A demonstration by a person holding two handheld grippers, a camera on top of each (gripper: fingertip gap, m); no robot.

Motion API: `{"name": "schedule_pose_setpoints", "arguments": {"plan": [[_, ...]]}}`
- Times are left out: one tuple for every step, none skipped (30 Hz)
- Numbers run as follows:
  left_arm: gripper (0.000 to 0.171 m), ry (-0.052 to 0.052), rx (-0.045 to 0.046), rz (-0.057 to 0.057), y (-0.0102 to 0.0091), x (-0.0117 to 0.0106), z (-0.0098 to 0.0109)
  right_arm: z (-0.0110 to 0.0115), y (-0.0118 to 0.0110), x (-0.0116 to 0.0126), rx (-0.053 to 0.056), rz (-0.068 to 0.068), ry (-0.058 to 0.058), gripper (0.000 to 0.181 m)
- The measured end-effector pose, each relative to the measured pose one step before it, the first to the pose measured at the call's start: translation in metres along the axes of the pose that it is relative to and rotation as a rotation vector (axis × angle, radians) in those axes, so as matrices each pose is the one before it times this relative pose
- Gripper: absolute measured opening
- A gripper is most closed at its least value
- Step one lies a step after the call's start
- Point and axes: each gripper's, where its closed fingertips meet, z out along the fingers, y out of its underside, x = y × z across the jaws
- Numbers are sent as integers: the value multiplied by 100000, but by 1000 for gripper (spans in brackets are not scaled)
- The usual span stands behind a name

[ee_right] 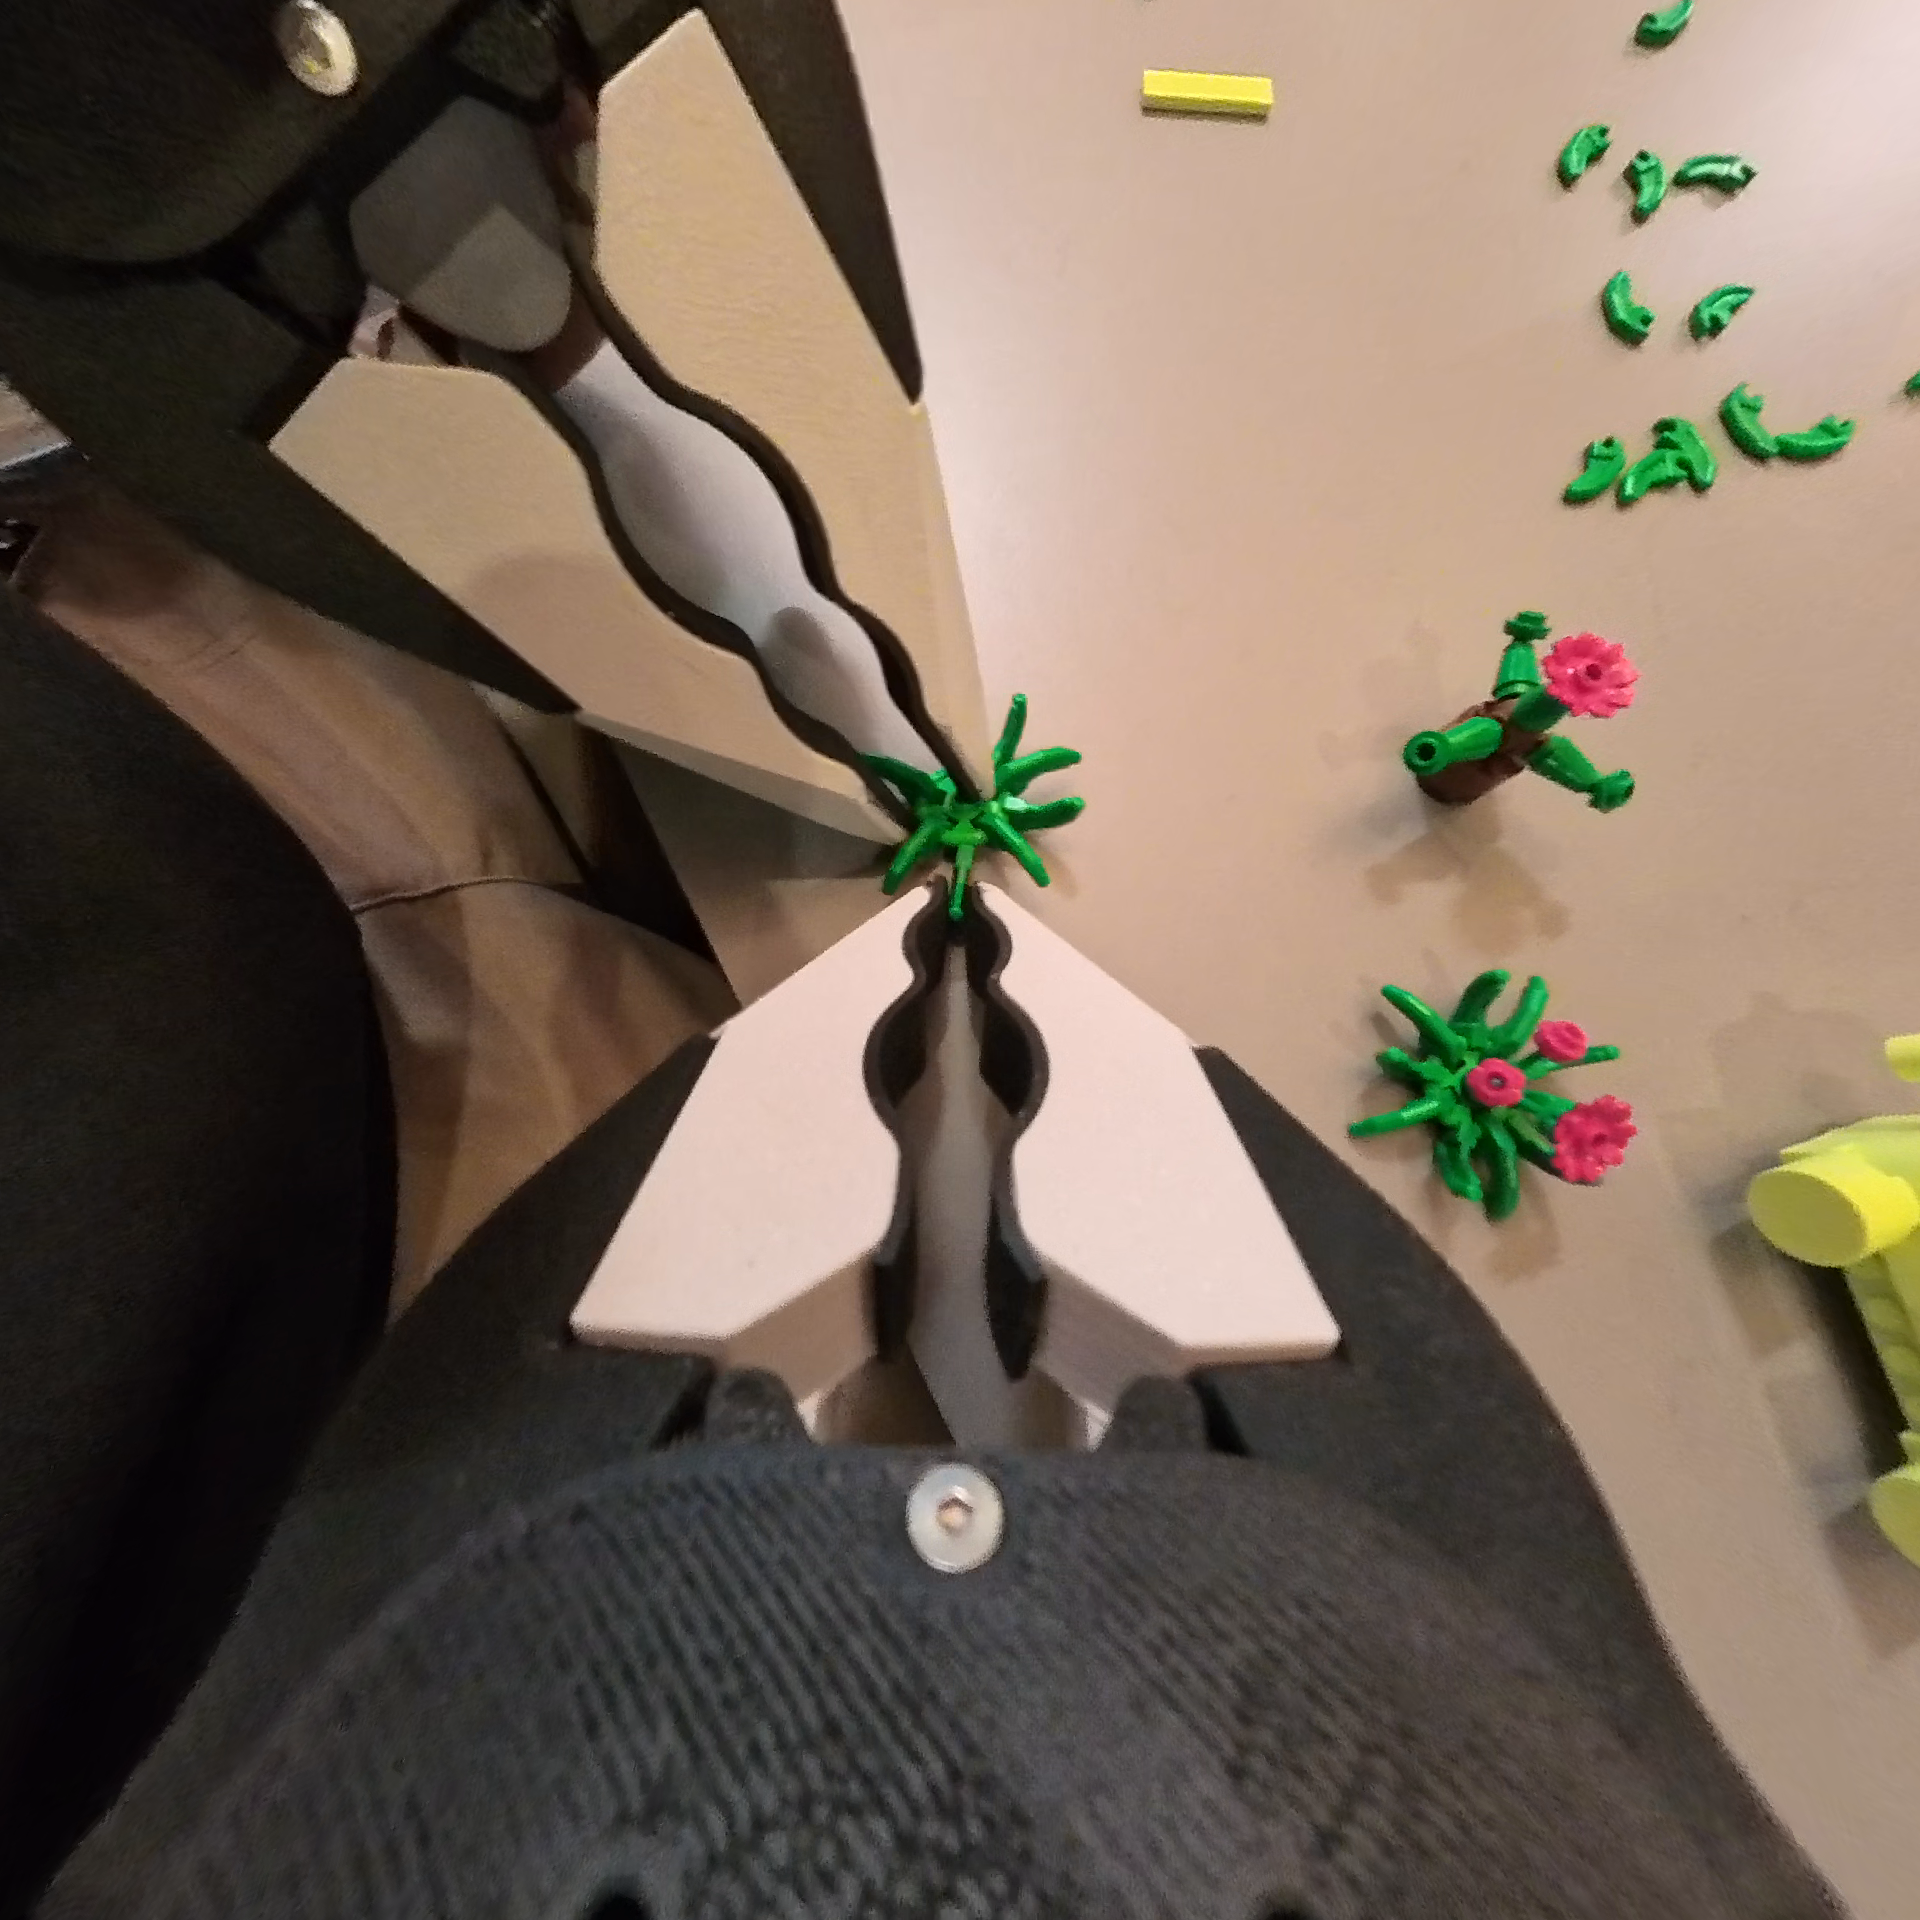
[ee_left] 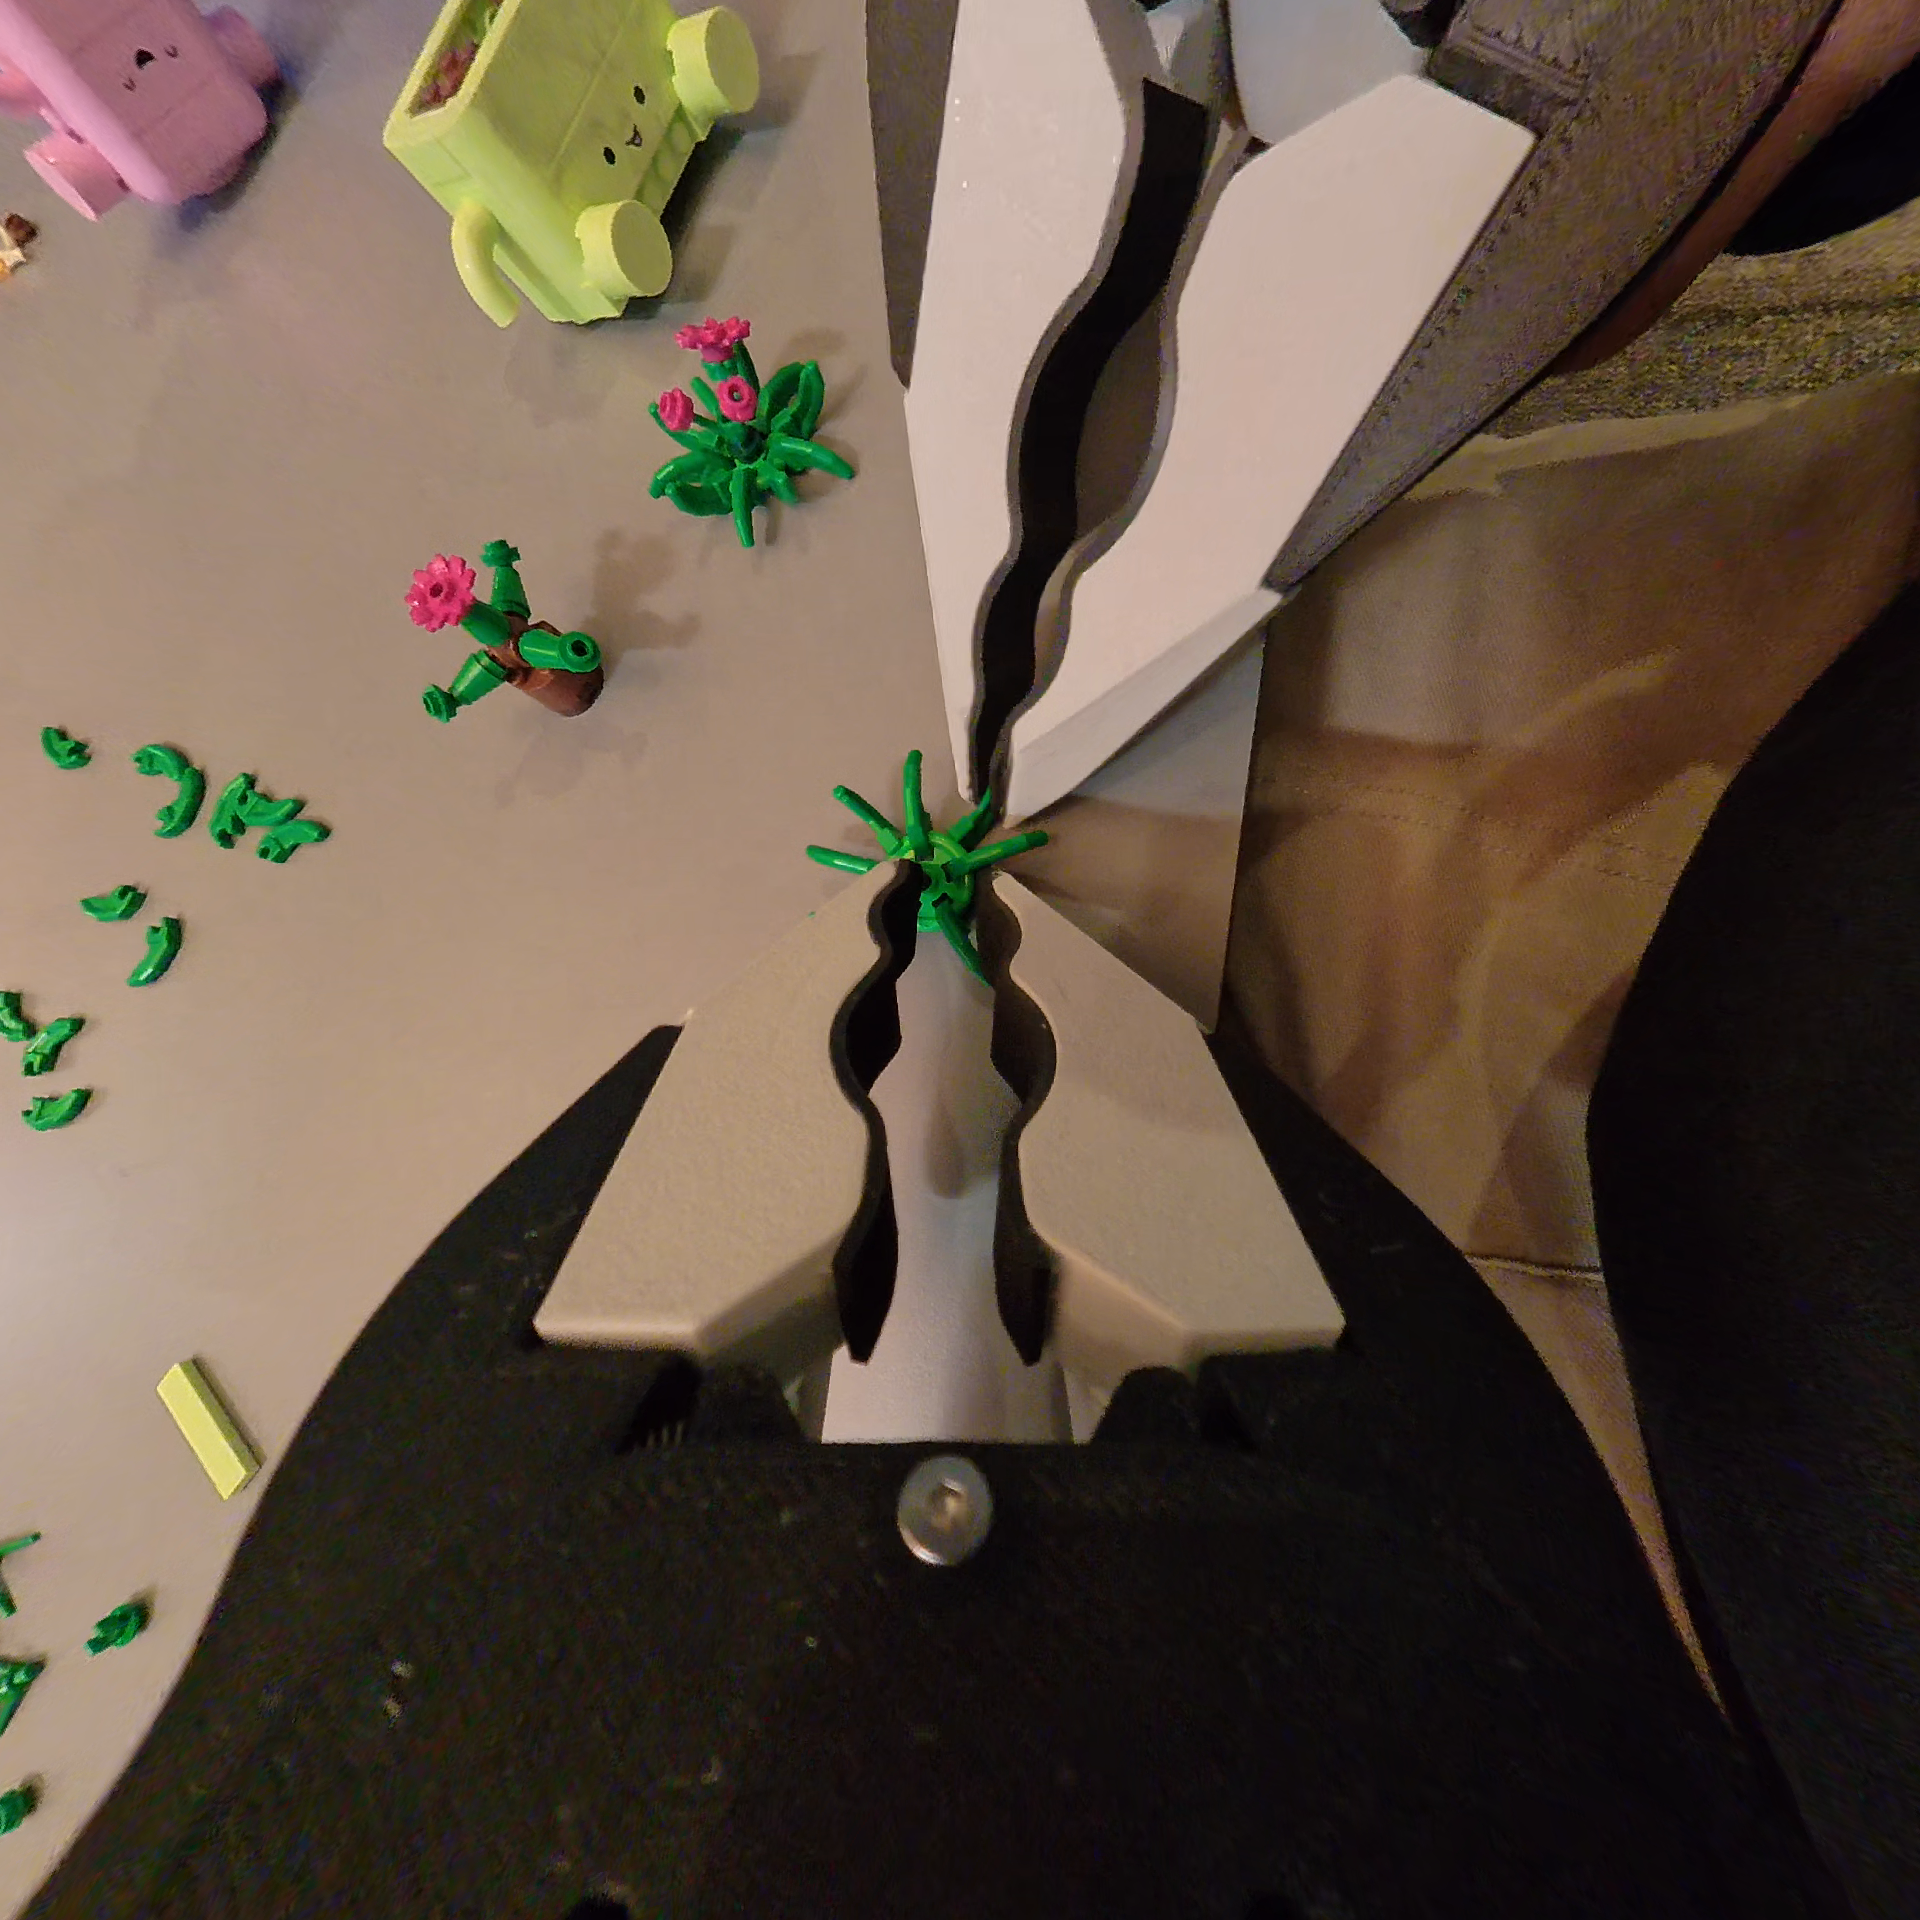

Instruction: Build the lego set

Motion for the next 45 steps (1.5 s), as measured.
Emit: {"name": "schedule_pose_setpoints", "arguments": {"plan": [[10,-15,-164,-104,1,-1,-3,-11,-29,-107,851,-1743,-577,0],[10,-88,-189,93,11,1,8,0,-23,-64,1161,-1950,-401,0],[10,-114,-157,109,5,0,-3,-11,-9,20,1262,-1629,90,0],[10,-130,-178,148,-3,-3,4,-16,-5,46,1155,-622,87,0],[10,-131,-173,219,18,-2,-4,-3,0,44,876,479,-166,0],[10,-87,-152,84,11,-6,8,10,-24,-1,686,820,-537,0],[10,19,-136,-87,9,-3,3,7,-5,6,581,403,-466,0],[10,67,-181,-161,4,1,-1,0,-12,2,537,61,-312,0],[10,46,-130,-160,2,4,-3,13,-20,-3,618,-99,-129,0],[10,25,-108,-295,6,-1,9,45,-23,-10,758,-407,44,0],[10,83,-138,-434,4,1,4,91,-25,-41,750,-351,-2,1],[10,166,-105,-373,-2,12,-8,153,0,-15,493,76,92,1],[10,153,-114,-336,11,-12,0,80,-31,21,529,328,250,1],[10,139,-22,-247,10,2,4,14,6,27,165,417,-157,1],[10,76,9,-140,5,-1,2,-6,12,46,25,903,-236,1],[10,-9,-15,12,2,-2,-1,-8,8,15,75,1171,-460,0],[10,-28,-52,74,-4,7,1,-5,10,9,140,1124,-503,0],[10,32,-84,59,1,16,-1,-4,12,11,70,920,-383,0],[10,8,-73,39,-6,8,6,-21,10,21,-60,803,-241,0],[10,-22,-71,93,5,8,7,5,8,2,162,275,-166,0],[10,66,5,8,-1,9,0,-15,0,5,295,-97,-38,0],[10,123,62,-179,-3,8,6,-10,-8,47,342,-241,484,0],[10,114,93,-145,-7,5,8,-20,-6,12,241,-547,662,0],[10,3,45,-147,-1,3,1,-12,-18,12,-10,-774,736,0],[10,-87,-79,58,5,-8,-3,2,-24,29,51,-862,954,0],[10,-163,-110,175,5,4,3,-17,-18,4,122,-1005,761,0],[10,-167,-89,171,1,-6,-5,-9,-24,3,101,-884,635,0],[10,-94,-100,102,-3,3,0,-5,-7,-2,-137,-806,507,0],[10,-16,-43,-71,6,3,-3,0,0,8,-157,-1014,540,0],[10,65,18,-142,4,-2,3,17,2,-7,-346,-891,412,0],[10,162,113,-305,1,-3,-5,23,12,6,-455,-506,292,0],[10,245,161,-481,0,-1,-1,29,26,1,-547,-508,239,0],[10,185,-14,-398,25,-19,1,23,-7,3,-323,-731,472,0],[10,87,-55,-305,2,-10,0,7,-10,8,-260,-546,408,0],[10,-73,-160,-51,-6,-4,-1,6,8,0,-419,-364,193,0],[10,-227,-238,78,12,-9,7,1,-5,-1,-498,-303,92,0],[10,-116,-237,32,0,-8,-4,10,-3,12,-478,-451,185,0],[10,23,-242,64,12,3,1,4,-1,2,-475,-557,147,0],[10,112,-137,-51,-15,-8,1,2,-2,-6,-549,-335,-59,0],[10,148,-17,-175,-9,-2,5,7,5,1,-622,-237,-210,0],[10,69,-179,-49,3,-6,-1,4,7,-2,-750,-207,-340,0],[10,-192,-333,144,3,-41,15,11,-4,27,-860,-381,-294,0],[10,-315,-342,331,16,-50,12,37,-12,56,-814,-228,-279,0],[10,-293,-205,-8,-10,-63,12,33,-7,58,-833,-399,-422,0],[10,-755,-17,124,4,-84,28,40,-11,81,-736,-607,-268,0]]}}
